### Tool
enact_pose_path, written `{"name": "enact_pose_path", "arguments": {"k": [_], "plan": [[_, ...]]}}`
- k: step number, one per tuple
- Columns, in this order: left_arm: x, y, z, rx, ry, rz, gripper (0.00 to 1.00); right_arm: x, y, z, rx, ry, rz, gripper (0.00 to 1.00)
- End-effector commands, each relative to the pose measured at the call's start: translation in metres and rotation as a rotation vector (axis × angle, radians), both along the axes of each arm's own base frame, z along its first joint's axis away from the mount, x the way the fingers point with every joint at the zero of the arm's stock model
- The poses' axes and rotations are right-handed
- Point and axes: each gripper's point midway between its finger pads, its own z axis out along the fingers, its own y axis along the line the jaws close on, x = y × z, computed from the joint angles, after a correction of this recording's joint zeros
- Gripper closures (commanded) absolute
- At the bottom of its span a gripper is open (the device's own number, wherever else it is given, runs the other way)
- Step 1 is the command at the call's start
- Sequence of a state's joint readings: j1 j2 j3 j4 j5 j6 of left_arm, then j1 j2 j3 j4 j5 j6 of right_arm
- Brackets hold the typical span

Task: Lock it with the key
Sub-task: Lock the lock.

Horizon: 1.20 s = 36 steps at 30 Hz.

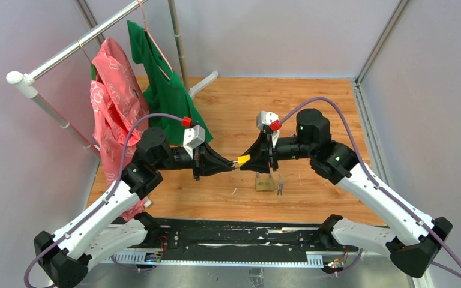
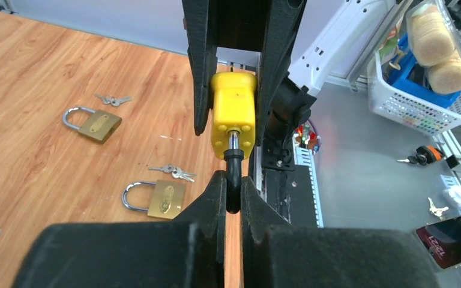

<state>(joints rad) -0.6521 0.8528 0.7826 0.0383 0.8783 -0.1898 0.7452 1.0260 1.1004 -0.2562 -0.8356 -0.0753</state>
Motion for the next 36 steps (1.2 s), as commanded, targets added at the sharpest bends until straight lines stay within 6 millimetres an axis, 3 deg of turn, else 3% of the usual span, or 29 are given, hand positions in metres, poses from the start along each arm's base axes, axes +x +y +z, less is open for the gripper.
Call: {"name": "enact_pose_path", "arguments": {"k": [1,5,10,14,22,24,28,31,32,36], "plan": [[-0.005,-0.003,0.019,-0.075,-0.045,-0.016,1.00,0.000,0.000,0.007,0.036,-0.031,0.012,0.98],[-0.009,0.000,0.026,-0.098,-0.089,-0.021,1.00,0.002,-0.013,0.003,0.035,-0.028,0.001,0.25],[-0.009,0.000,0.026,-0.099,-0.097,-0.021,1.00,0.001,-0.020,-0.006,0.031,-0.008,-0.007,0.21],[-0.009,0.000,0.024,-0.095,-0.096,-0.024,1.00,-0.001,-0.015,-0.003,0.067,0.013,0.009,0.27],[-0.008,-0.001,0.022,-0.090,-0.092,-0.026,1.00,-0.007,-0.010,0.013,0.107,0.024,0.042,0.27],[-0.008,-0.001,0.021,-0.090,-0.090,-0.024,1.00,-0.006,-0.010,0.014,0.104,0.025,0.036,0.35],[-0.008,-0.001,0.022,-0.090,-0.095,-0.026,1.00,-0.006,-0.009,0.008,0.087,0.053,0.035,0.73],[-0.008,-0.001,0.022,-0.090,-0.103,-0.027,1.00,-0.007,-0.006,0.005,0.087,0.059,0.040,0.95],[-0.008,-0.001,0.023,-0.092,-0.103,-0.025,1.00,-0.008,-0.004,0.006,0.094,0.055,0.042,0.99],[-0.011,-0.004,0.022,-0.100,-0.089,-0.036,1.00,0.000,0.001,0.013,0.160,0.012,0.021,1.00]]}}
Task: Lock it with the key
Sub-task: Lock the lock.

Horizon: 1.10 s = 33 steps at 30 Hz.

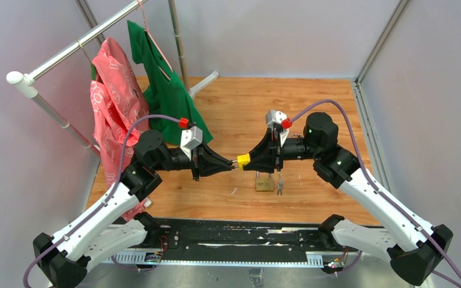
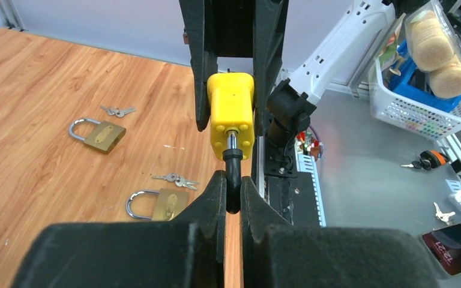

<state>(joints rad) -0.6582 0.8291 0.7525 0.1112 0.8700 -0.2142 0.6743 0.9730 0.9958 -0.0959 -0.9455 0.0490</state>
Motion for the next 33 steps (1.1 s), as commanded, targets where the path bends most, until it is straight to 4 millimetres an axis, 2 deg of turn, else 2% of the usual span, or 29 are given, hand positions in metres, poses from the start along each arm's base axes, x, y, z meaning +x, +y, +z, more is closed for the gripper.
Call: {"name": "enact_pose_path", "arguments": {"k": [1,3,9,12,14,17,21,25,33], "plan": [[-0.010,-0.006,0.015,-0.061,-0.058,-0.040,1.00,0.004,0.012,0.012,0.097,-0.051,-0.007,1.00],[-0.011,-0.010,0.017,-0.078,-0.039,-0.045,1.00,0.006,0.016,0.015,0.134,-0.067,-0.006,1.00],[-0.011,-0.015,0.033,-0.147,-0.031,-0.051,1.00,0.008,0.028,0.002,0.146,-0.071,0.002,1.00],[-0.008,-0.014,0.052,-0.224,-0.086,-0.028,1.00,0.015,0.032,-0.010,0.158,-0.041,-0.035,1.00],[-0.005,-0.013,0.058,-0.252,-0.117,-0.009,1.00,0.022,0.034,-0.025,0.160,-0.003,-0.075,1.00],[-0.005,-0.017,0.047,-0.236,-0.099,-0.019,1.00,0.033,0.038,-0.031,0.197,0.033,-0.132,1.00],[-0.001,-0.024,0.018,-0.185,-0.042,-0.026,1.00,0.032,0.050,-0.018,0.226,0.016,-0.123,1.00],[-0.002,-0.027,-0.003,-0.135,0.019,-0.040,1.00,0.032,0.051,-0.002,0.250,-0.002,-0.132,1.00],[-0.020,-0.044,-0.008,-0.122,0.022,-0.102,1.00,0.030,0.061,0.014,0.264,-0.030,-0.094,1.00]]}}
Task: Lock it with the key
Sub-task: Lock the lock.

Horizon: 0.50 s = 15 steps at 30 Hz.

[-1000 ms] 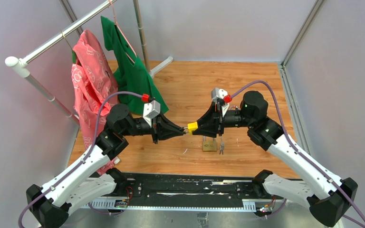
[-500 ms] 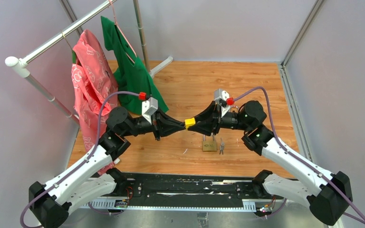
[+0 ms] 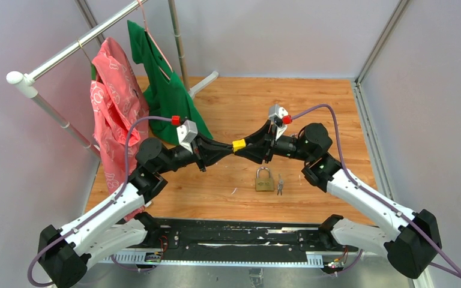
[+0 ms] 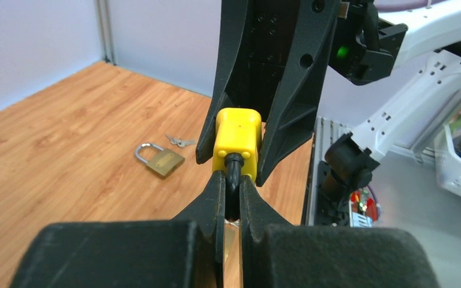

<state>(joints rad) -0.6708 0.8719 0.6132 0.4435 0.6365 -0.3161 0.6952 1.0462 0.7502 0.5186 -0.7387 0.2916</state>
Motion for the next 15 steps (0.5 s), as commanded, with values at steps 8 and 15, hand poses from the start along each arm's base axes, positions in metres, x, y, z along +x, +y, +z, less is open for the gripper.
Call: {"name": "enact_pose_path", "arguments": {"k": [8,15], "plan": [[-0.042,-0.011,0.003,0.023,-0.038,-0.216,1.00,-0.037,-0.003,0.003,-0.163,-0.020,0.159,0.28],[-0.031,0.006,0.000,0.065,-0.075,-0.148,1.00,-0.073,-0.053,0.018,-0.266,-0.148,0.197,0.21]]}}
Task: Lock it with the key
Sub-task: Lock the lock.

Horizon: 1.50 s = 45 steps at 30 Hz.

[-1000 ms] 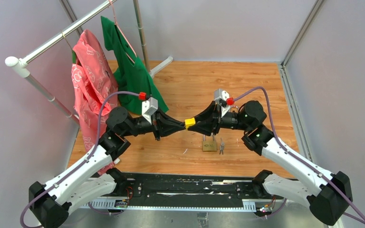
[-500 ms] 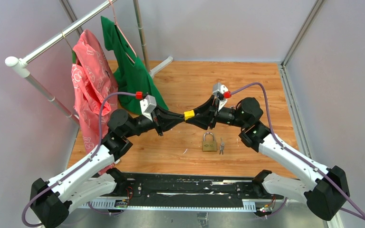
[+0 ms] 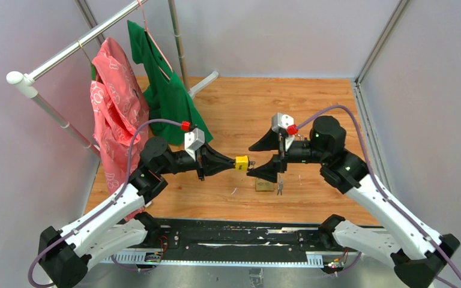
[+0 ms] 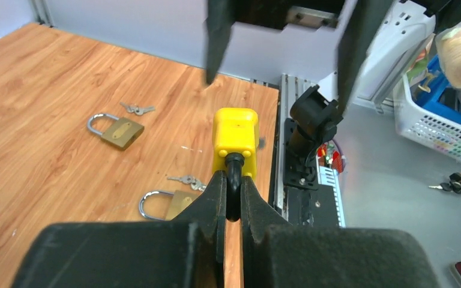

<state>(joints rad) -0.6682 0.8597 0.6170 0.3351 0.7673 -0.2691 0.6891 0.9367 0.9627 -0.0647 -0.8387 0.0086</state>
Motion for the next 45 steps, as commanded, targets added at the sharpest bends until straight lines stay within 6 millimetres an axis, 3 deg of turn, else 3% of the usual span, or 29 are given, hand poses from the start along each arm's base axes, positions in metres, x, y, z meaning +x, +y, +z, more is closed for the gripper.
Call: {"name": "enact_pose_path", "arguments": {"k": [1,4,6,7,9,14,21,29,33,36,37,39,41,45], "plan": [[-0.009,0.006,0.020,-0.021,-0.088,-0.034,1.00,-0.040,-0.027,0.007,-0.085,-0.052,0.120,0.21],[-0.009,0.006,0.021,-0.023,-0.094,-0.032,1.00,-0.040,-0.033,-0.007,-0.163,0.019,0.097,0.26],[-0.009,0.007,0.022,-0.024,-0.099,-0.030,1.00,-0.029,-0.033,-0.018,-0.201,0.052,0.039,0.41],[-0.009,0.007,0.022,-0.025,-0.098,-0.030,1.00,-0.025,-0.032,-0.023,-0.215,0.063,0.026,0.56],[-0.010,0.007,0.023,-0.027,-0.095,-0.034,1.00,-0.021,-0.030,-0.024,-0.211,0.056,0.014,0.66],[-0.013,0.007,0.025,-0.030,-0.092,-0.043,1.00,-0.013,-0.023,-0.021,-0.187,0.031,0.011,0.58],[-0.015,0.008,0.026,-0.034,-0.089,-0.049,1.00,-0.002,-0.019,-0.037,-0.231,0.036,0.000,0.65],[-0.016,0.007,0.027,-0.033,-0.083,-0.058,1.00,0.004,-0.016,-0.042,-0.245,0.031,0.002,0.66],[-0.015,0.007,0.030,-0.038,-0.084,-0.052,1.00,0.004,-0.013,-0.048,-0.254,0.051,0.024,0.73],[-0.015,0.008,0.033,-0.044,-0.083,-0.050,1.00,0.002,-0.014,-0.053,-0.268,0.050,0.036,0.99],[-0.016,0.008,0.034,-0.045,-0.084,-0.053,1.00,0.001,-0.016,-0.054,-0.270,0.042,0.038,1.00],[-0.016,0.008,0.033,-0.042,-0.084,-0.052,1.00,0.000,-0.021,-0.058,-0.292,0.025,0.029,1.00],[-0.011,0.012,0.026,-0.011,-0.076,-0.034,1.00,0.011,-0.036,-0.067,-0.346,0.012,-0.055,1.00],[0.017,0.039,-0.022,0.204,-0.146,0.065,1.00,0.038,-0.084,-0.081,-0.388,0.022,-0.273,1.00]]}}
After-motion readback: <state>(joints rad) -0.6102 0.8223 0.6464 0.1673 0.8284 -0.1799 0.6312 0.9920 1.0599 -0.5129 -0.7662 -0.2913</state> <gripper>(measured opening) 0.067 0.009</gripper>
